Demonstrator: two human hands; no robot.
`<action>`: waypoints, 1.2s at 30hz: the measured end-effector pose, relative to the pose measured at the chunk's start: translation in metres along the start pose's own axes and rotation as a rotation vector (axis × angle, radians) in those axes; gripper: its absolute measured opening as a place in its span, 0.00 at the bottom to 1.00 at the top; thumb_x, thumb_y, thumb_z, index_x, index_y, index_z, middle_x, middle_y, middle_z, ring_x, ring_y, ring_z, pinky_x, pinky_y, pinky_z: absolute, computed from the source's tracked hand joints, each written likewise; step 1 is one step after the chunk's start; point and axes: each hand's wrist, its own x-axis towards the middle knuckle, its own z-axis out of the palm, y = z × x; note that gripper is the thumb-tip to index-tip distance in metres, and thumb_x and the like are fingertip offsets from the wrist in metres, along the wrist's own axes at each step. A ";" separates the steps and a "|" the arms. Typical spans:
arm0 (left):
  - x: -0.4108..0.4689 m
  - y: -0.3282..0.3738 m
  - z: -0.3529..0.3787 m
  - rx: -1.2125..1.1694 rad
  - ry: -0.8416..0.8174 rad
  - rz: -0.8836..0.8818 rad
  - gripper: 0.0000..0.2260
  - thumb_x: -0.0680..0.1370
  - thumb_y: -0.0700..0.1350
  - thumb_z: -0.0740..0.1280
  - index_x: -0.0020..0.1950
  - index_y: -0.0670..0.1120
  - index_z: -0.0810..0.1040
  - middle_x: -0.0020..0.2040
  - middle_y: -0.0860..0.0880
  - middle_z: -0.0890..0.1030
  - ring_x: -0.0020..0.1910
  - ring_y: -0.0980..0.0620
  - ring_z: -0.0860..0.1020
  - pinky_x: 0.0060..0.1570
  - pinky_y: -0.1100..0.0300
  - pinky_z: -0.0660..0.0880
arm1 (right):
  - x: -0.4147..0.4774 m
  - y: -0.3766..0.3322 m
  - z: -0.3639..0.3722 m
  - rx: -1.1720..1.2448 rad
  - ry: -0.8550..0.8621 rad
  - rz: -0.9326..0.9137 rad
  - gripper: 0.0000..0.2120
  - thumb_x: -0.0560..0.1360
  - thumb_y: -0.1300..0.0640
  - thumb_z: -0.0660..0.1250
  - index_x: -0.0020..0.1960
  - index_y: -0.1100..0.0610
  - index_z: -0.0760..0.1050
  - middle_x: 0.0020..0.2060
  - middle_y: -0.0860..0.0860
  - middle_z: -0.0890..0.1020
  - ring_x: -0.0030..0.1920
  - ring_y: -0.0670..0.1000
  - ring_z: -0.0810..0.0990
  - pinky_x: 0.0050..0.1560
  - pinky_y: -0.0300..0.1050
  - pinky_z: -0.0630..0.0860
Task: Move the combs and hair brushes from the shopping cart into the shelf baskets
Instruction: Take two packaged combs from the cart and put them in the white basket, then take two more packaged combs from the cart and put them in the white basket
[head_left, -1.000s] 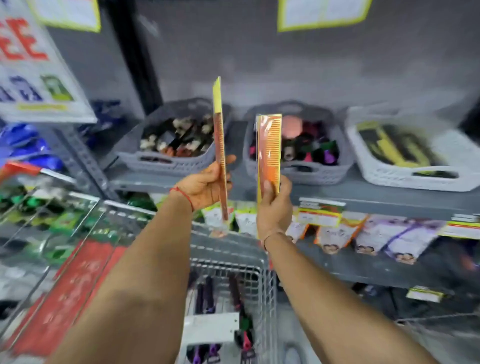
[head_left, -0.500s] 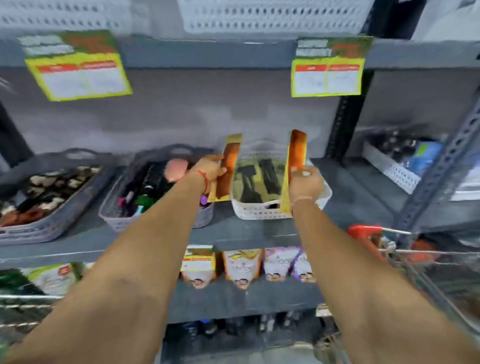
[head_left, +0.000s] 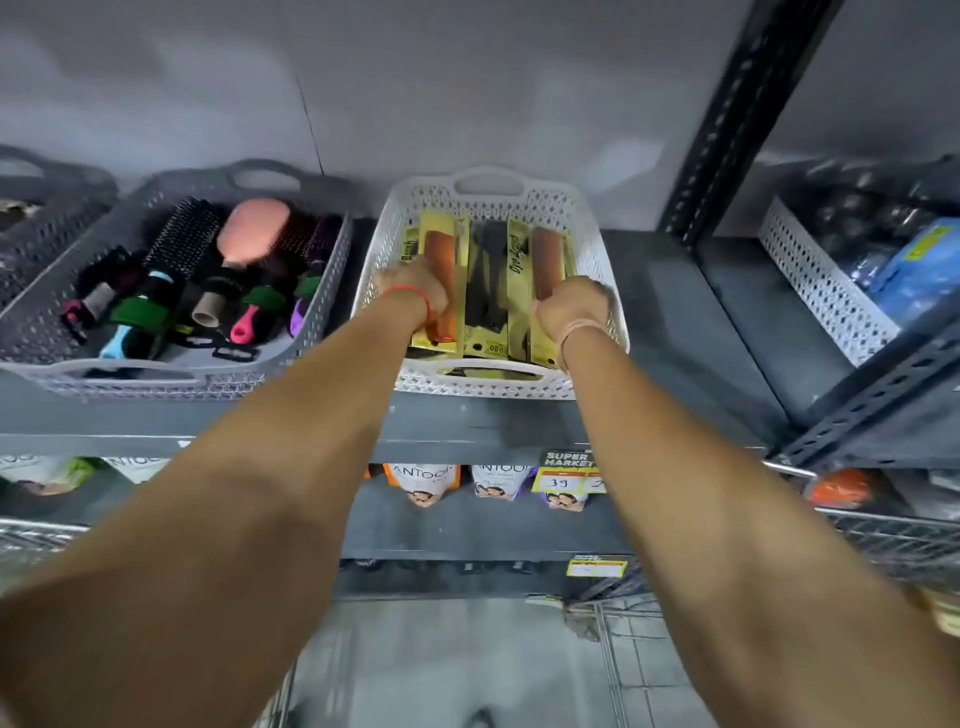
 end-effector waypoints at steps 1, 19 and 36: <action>-0.001 0.003 0.000 0.065 -0.001 0.008 0.22 0.75 0.39 0.59 0.69 0.43 0.67 0.72 0.37 0.65 0.72 0.38 0.61 0.72 0.49 0.58 | -0.002 -0.002 0.000 -0.027 -0.016 -0.012 0.15 0.73 0.55 0.62 0.55 0.63 0.75 0.54 0.60 0.79 0.55 0.59 0.77 0.53 0.47 0.75; -0.149 -0.303 -0.064 -1.207 0.679 -0.275 0.16 0.80 0.53 0.56 0.41 0.44 0.74 0.33 0.44 0.76 0.28 0.52 0.76 0.26 0.68 0.72 | -0.224 -0.259 0.098 0.677 -0.394 -0.631 0.27 0.72 0.34 0.54 0.59 0.53 0.66 0.39 0.57 0.84 0.43 0.64 0.82 0.48 0.61 0.79; -0.224 -0.601 0.223 -1.213 -0.114 -1.188 0.25 0.79 0.58 0.54 0.60 0.38 0.74 0.58 0.36 0.79 0.55 0.40 0.79 0.60 0.50 0.74 | -0.382 -0.248 0.467 -0.496 -1.179 -0.655 0.29 0.73 0.40 0.61 0.65 0.59 0.64 0.61 0.61 0.76 0.56 0.61 0.77 0.50 0.51 0.73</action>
